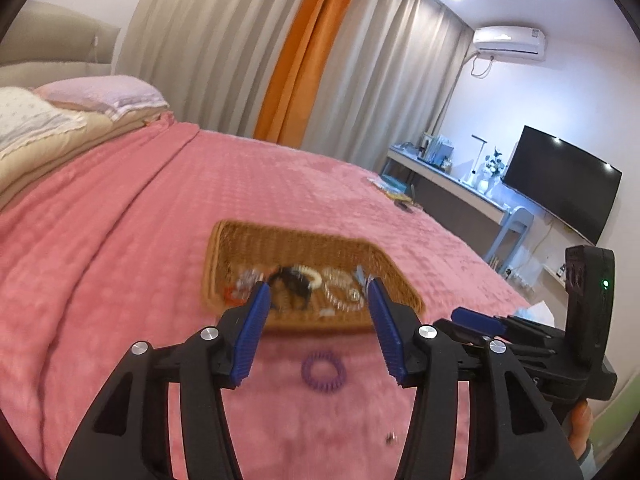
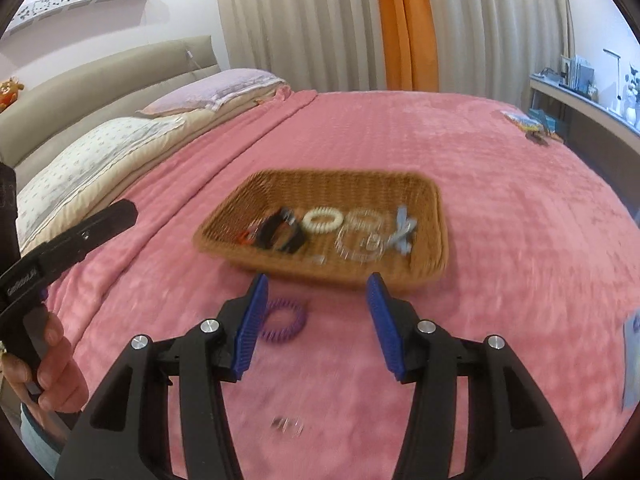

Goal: Organize jewelry
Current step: 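Grasp the purple coil hair tie with the left tool while the right tool grasps the second earring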

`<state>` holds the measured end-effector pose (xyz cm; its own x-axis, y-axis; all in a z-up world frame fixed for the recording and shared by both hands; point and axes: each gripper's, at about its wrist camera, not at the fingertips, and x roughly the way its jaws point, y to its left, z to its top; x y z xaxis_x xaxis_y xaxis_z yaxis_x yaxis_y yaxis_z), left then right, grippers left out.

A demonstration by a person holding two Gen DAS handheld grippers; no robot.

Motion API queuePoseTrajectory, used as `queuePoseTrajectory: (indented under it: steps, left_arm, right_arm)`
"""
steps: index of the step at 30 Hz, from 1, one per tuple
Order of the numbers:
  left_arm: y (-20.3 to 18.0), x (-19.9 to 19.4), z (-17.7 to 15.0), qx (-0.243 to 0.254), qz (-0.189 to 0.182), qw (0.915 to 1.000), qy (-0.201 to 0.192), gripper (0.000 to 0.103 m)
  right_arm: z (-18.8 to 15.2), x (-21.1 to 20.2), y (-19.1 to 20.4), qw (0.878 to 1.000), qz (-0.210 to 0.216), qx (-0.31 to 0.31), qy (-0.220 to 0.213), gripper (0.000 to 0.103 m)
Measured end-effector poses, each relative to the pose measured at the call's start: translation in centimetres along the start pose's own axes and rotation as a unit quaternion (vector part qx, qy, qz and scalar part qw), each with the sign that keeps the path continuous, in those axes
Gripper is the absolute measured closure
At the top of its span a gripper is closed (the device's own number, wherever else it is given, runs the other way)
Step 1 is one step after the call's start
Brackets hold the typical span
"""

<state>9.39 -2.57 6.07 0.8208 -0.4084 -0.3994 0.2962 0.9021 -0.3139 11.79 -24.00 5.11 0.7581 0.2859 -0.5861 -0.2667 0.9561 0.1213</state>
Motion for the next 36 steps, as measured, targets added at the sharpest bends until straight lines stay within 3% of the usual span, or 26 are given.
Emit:
queuePoseTrajectory:
  steps: [11, 13, 22, 28, 33, 36]
  left_arm:
    - [1.3, -0.5, -5.6, -0.013, 0.029, 0.9979, 0.057, 0.054]
    - [1.4, 0.2, -6.4, -0.011, 0.03, 0.9968, 0.074, 0.055]
    - [0.8, 3.8, -7.4, 0.003, 0.02, 0.9894, 0.144, 0.055]
    - [0.6, 7.2, -6.7, 0.005, 0.019, 0.9839, 0.178, 0.055]
    - [0.0, 10.2, -6.2, 0.008, 0.025, 0.9814, 0.19, 0.057]
    - [-0.2, 12.3, -6.6, 0.012, 0.039, 0.9777, 0.206, 0.063]
  right_arm:
    - [-9.0, 2.3, 2.6, 0.996, 0.012, -0.014, 0.089, 0.055]
    - [-9.9, 2.9, 3.2, 0.995, 0.004, -0.021, 0.098, 0.06]
    - [-10.4, 4.7, 3.4, 0.993, -0.011, -0.027, 0.118, 0.073]
    - [-9.4, 5.6, 3.4, 0.99, -0.043, -0.042, 0.127, 0.082]
    - [-9.2, 5.9, 1.6, 0.992, -0.028, -0.017, 0.122, 0.084]
    - [-9.4, 5.6, 0.9, 0.993, -0.008, -0.007, 0.114, 0.084]
